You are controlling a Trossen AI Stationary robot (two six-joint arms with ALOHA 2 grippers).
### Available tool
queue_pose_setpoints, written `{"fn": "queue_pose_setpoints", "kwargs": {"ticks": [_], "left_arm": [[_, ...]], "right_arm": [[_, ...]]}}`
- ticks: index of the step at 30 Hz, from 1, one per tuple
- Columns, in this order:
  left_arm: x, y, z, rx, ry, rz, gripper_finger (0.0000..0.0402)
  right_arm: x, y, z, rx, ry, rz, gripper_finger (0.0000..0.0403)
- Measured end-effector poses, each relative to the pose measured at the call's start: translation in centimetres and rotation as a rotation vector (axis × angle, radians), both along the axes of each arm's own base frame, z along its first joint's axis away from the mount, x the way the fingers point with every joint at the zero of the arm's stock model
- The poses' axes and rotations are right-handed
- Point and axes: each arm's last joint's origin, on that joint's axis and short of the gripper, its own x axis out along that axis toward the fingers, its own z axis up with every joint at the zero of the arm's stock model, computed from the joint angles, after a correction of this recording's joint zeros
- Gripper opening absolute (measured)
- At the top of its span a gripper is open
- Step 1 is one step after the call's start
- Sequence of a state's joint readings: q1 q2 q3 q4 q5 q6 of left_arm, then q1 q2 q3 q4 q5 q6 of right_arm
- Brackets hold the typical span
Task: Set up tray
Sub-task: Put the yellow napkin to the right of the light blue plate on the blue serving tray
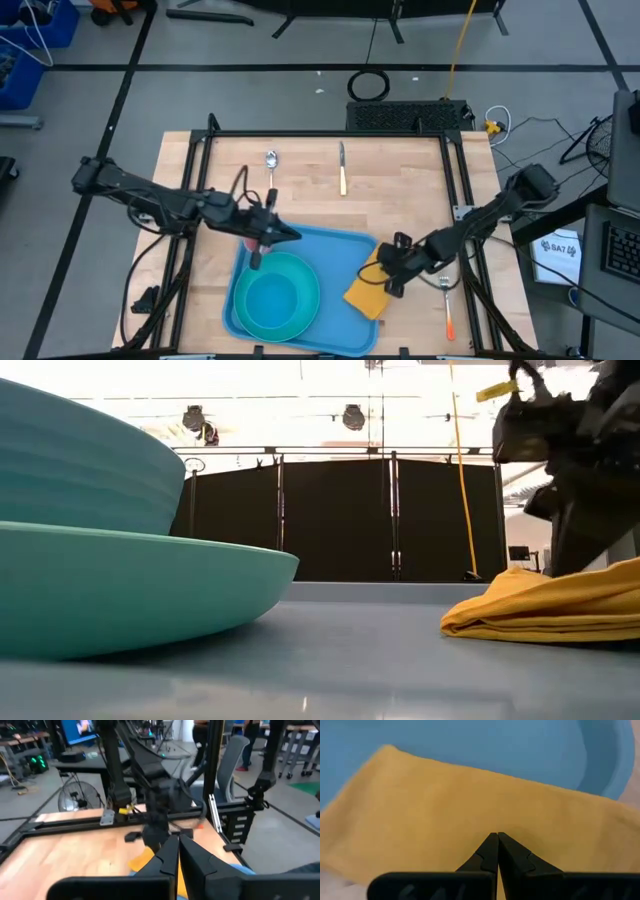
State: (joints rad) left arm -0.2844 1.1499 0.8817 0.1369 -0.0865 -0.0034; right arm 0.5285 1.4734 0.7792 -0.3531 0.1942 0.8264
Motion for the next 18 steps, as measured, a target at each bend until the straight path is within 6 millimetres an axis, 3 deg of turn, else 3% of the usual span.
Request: {"fn": "queue_pose_setpoints", "kwargs": {"ticks": [11, 18], "left_arm": [[-0.8, 0.6, -0.8, 0.024, 0.03, 0.03, 0.0004], [-0.7, 1.0, -0.8, 0.019, 0.031, 0.049, 0.0028]], "right_arm": [[4.8, 0.1, 0.3, -0.004, 0.135, 0.093, 0.0], [7.3, -0.8, -1.1, 0.031, 0.215, 0.165, 0.0]]}}
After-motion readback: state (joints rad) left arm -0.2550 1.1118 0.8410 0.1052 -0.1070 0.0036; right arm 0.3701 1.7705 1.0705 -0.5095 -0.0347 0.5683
